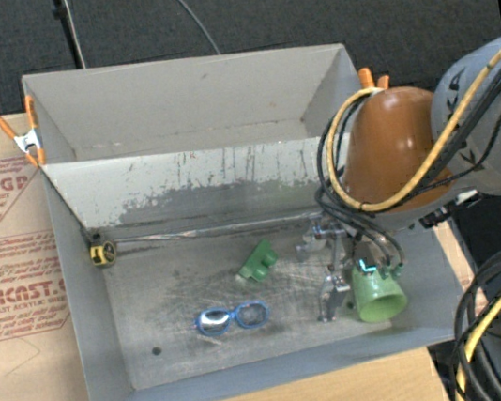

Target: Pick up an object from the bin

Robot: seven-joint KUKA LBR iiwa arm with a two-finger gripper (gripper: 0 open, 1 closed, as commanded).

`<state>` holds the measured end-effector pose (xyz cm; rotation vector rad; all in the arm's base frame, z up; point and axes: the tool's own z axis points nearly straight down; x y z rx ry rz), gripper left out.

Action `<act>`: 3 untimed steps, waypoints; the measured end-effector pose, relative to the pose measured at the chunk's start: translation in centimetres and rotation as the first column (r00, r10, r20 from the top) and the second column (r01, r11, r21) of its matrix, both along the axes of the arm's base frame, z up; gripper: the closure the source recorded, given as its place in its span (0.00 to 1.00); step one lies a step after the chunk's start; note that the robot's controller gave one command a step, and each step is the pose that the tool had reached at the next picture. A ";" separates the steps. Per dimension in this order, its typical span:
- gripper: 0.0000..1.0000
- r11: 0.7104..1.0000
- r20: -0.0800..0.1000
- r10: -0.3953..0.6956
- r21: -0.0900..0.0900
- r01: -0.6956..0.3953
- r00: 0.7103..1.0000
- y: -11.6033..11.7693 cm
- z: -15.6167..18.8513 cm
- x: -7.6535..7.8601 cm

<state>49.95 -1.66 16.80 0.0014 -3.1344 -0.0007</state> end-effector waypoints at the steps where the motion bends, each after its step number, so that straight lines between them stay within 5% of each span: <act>1: 0.00 0.952 0.007 0.307 0.002 -0.307 0.952 7.6 -8.7 2.3; 2: 1.00 0.952 0.007 0.306 0.001 -0.306 0.952 7.5 -8.7 2.3; 3: 1.00 0.967 0.015 0.255 0.000 -0.255 0.967 9.0 2.2 0.5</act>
Offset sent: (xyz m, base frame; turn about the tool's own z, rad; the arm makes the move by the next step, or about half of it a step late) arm 0.0237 0.0737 -0.0861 -0.3102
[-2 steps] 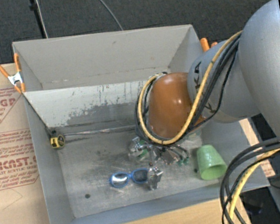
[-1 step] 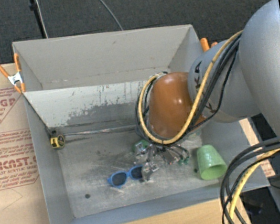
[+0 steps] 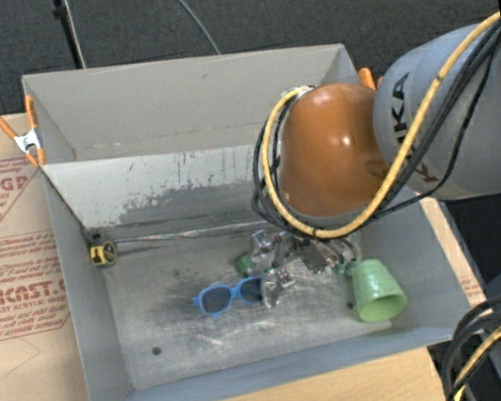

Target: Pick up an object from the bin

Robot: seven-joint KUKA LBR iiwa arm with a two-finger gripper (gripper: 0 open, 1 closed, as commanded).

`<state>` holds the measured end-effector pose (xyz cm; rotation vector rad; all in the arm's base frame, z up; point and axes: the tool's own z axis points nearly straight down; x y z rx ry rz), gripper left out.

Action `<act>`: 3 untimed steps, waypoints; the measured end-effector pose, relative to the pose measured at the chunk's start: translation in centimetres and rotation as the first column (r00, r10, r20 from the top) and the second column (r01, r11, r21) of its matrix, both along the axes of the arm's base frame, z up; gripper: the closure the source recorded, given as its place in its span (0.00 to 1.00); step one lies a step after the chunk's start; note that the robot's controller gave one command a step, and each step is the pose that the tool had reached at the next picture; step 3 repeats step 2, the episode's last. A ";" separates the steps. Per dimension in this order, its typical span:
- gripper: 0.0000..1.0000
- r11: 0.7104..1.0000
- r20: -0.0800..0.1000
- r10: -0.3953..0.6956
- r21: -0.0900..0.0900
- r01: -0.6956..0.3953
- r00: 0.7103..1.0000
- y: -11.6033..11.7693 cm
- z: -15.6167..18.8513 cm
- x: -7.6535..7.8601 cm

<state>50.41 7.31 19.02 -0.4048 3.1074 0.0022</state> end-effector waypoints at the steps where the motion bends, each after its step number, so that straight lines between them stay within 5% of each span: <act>1: 1.00 0.999 -0.005 -0.046 -0.001 0.046 0.999 0.1 0.8 1.2; 2: 1.00 0.974 0.000 0.225 -0.002 -0.225 0.974 0.8 7.5 2.4; 3: 1.00 0.974 0.000 0.225 -0.002 -0.225 0.974 0.8 7.5 2.4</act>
Offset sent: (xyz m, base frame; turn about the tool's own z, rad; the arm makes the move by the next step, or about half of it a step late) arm 0.0109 0.0005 0.0083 0.0466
